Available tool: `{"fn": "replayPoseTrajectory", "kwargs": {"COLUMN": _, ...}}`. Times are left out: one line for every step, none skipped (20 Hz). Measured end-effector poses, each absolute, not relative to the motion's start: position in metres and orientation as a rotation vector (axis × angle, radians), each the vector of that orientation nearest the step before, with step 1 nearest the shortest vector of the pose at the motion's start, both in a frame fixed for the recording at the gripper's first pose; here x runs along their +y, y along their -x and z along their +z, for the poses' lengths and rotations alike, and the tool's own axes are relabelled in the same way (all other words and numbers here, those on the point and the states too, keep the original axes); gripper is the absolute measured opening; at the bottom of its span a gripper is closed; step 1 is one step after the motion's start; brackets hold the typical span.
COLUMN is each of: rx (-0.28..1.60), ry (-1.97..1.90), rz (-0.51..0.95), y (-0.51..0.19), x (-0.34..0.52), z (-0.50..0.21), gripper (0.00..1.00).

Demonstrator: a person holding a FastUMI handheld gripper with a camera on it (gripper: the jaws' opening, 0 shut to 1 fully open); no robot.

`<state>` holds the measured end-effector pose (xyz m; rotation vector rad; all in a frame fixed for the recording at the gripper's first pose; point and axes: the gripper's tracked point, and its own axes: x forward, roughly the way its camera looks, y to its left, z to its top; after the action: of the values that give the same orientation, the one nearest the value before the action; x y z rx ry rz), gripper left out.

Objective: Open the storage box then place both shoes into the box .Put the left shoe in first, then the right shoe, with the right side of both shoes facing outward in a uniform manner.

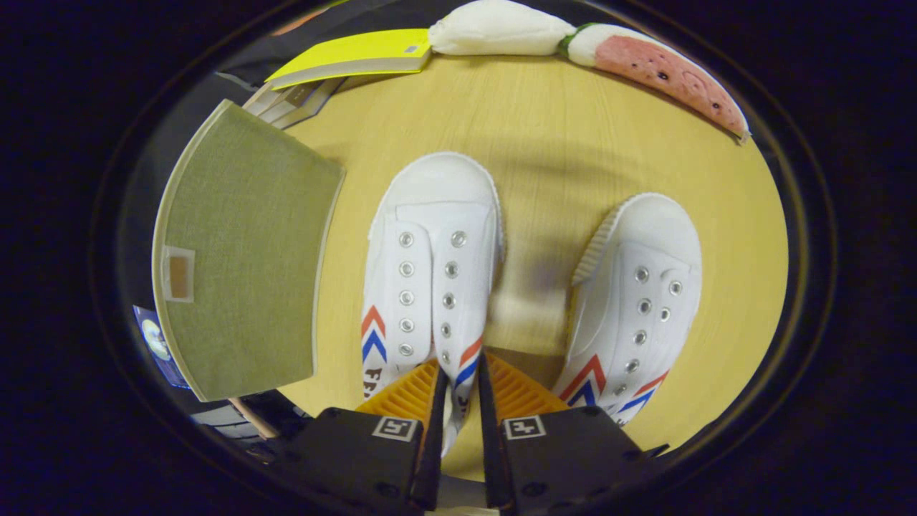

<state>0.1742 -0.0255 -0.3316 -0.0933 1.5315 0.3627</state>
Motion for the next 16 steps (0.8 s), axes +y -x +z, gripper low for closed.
{"fn": "replayPoseTrajectory", "kwargs": {"rx": 1.528, "ry": 0.081, "rz": 0.356, "y": -0.173, "x": -0.026, "z": -0.331, "gripper": 0.20}}
{"fn": "replayPoseTrajectory", "kwargs": {"rx": 1.527, "ry": 0.068, "rz": 0.345, "y": -0.172, "x": -0.026, "z": -0.331, "gripper": 0.13}}
{"fn": "replayPoseTrajectory", "kwargs": {"rx": 1.522, "ry": 0.045, "rz": 0.335, "y": -0.172, "x": -0.025, "z": -0.330, "gripper": 0.10}}
{"fn": "replayPoseTrajectory", "kwargs": {"rx": 1.523, "ry": 0.008, "rz": 0.339, "y": -0.170, "x": -0.022, "z": -0.328, "gripper": 0.07}}
{"fn": "replayPoseTrajectory", "kwargs": {"rx": 1.522, "ry": -0.040, "rz": 0.350, "y": -0.166, "x": -0.018, "z": -0.328, "gripper": 0.06}}
{"fn": "replayPoseTrajectory", "kwargs": {"rx": 1.518, "ry": -0.087, "rz": 0.355, "y": -0.163, "x": -0.014, "z": -0.323, "gripper": 0.06}}
{"fn": "replayPoseTrajectory", "kwargs": {"rx": 1.506, "ry": -0.130, "rz": 0.349, "y": -0.161, "x": -0.010, "z": -0.316, "gripper": 0.06}}
{"fn": "replayPoseTrajectory", "kwargs": {"rx": 1.498, "ry": -0.170, "rz": 0.342, "y": -0.161, "x": -0.006, "z": -0.308, "gripper": 0.06}}
{"fn": "replayPoseTrajectory", "kwargs": {"rx": 1.484, "ry": -0.206, "rz": 0.338, "y": -0.161, "x": -0.005, "z": -0.302, "gripper": 0.06}}
{"fn": "replayPoseTrajectory", "kwargs": {"rx": 1.461, "ry": -0.238, "rz": 0.331, "y": -0.162, "x": -0.002, "z": -0.294, "gripper": 0.06}}
{"fn": "replayPoseTrajectory", "kwargs": {"rx": 1.436, "ry": -0.259, "rz": 0.328, "y": -0.163, "x": 0.003, "z": -0.281, "gripper": 0.06}}
{"fn": "replayPoseTrajectory", "kwargs": {"rx": 1.409, "ry": -0.273, "rz": 0.326, "y": -0.166, "x": 0.008, "z": -0.268, "gripper": 0.06}}
{"fn": "replayPoseTrajectory", "kwargs": {"rx": 1.385, "ry": -0.279, "rz": 0.330, "y": -0.167, "x": 0.013, "z": -0.253, "gripper": 0.05}}
{"fn": "replayPoseTrajectory", "kwargs": {"rx": 1.359, "ry": -0.289, "rz": 0.331, "y": -0.168, "x": 0.020, "z": -0.240, "gripper": 0.05}}
{"fn": "replayPoseTrajectory", "kwargs": {"rx": 1.334, "ry": -0.299, "rz": 0.335, "y": -0.168, "x": 0.027, "z": -0.228, "gripper": 0.05}}
{"fn": "replayPoseTrajectory", "kwargs": {"rx": 1.305, "ry": -0.314, "rz": 0.337, "y": -0.169, "x": 0.036, "z": -0.215, "gripper": 0.06}}
